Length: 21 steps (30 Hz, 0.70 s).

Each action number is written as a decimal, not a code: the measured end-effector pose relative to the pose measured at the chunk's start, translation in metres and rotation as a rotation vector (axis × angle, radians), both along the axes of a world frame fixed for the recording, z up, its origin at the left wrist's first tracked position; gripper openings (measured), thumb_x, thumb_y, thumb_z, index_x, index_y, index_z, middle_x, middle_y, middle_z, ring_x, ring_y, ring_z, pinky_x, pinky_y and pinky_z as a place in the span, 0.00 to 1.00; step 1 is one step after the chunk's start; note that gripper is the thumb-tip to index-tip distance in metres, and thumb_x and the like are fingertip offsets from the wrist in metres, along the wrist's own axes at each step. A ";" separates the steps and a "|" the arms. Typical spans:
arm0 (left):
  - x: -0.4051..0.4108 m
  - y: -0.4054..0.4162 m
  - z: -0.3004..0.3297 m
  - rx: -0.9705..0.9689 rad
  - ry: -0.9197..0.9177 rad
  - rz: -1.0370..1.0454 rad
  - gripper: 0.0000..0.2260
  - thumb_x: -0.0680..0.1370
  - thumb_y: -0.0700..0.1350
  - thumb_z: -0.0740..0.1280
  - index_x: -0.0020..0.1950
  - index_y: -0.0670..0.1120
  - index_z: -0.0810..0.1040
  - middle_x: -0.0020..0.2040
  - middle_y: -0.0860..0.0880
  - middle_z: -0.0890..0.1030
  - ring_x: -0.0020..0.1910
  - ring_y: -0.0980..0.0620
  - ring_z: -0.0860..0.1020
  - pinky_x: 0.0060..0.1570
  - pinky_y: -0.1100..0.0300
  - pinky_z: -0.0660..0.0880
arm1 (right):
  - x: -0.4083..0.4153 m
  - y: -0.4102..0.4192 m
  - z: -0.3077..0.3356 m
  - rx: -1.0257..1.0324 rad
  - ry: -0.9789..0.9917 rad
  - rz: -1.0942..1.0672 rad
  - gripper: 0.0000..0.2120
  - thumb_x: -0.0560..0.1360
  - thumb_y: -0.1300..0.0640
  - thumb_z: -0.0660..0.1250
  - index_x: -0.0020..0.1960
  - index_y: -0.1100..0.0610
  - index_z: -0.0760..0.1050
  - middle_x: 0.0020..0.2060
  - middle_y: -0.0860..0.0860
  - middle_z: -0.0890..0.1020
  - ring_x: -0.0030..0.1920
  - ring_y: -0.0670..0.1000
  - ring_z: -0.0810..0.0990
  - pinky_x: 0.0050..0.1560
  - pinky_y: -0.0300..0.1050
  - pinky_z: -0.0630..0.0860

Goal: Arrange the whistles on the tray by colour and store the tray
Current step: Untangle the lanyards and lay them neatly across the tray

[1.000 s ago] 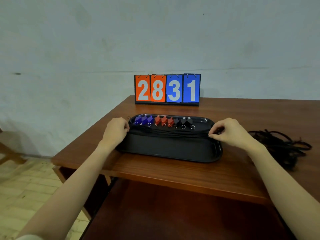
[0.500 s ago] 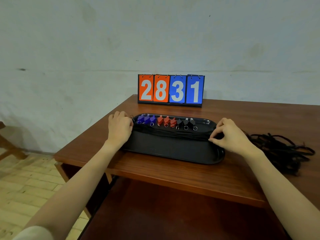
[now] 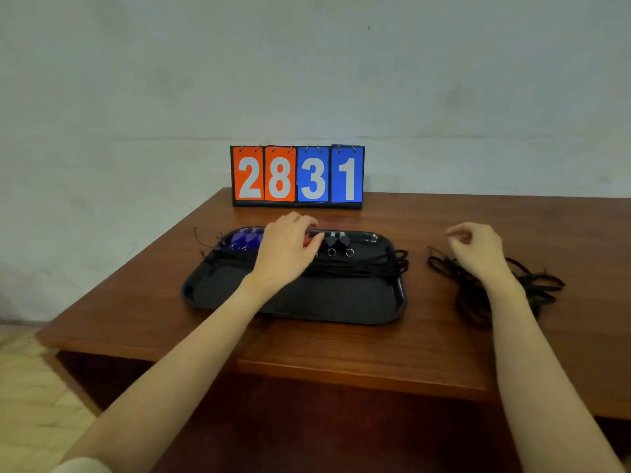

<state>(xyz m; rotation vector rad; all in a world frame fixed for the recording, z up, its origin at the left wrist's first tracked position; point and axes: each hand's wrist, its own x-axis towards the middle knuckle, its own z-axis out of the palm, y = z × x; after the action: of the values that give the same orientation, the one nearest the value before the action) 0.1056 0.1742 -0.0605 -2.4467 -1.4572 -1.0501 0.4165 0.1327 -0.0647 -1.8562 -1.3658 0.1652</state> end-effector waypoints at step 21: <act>0.110 0.023 0.003 -0.067 0.005 -0.329 0.10 0.78 0.50 0.65 0.56 0.48 0.79 0.49 0.52 0.79 0.49 0.54 0.77 0.54 0.49 0.75 | 0.016 0.017 -0.017 -0.216 -0.239 -0.192 0.06 0.77 0.58 0.66 0.45 0.58 0.80 0.49 0.53 0.82 0.53 0.57 0.78 0.55 0.55 0.77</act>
<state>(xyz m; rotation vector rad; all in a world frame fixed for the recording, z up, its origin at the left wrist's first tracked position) 0.2151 0.1967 -0.0573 -2.8014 -1.1291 -1.0613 0.4329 0.1493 -0.0818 -2.2347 -1.3601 -0.0104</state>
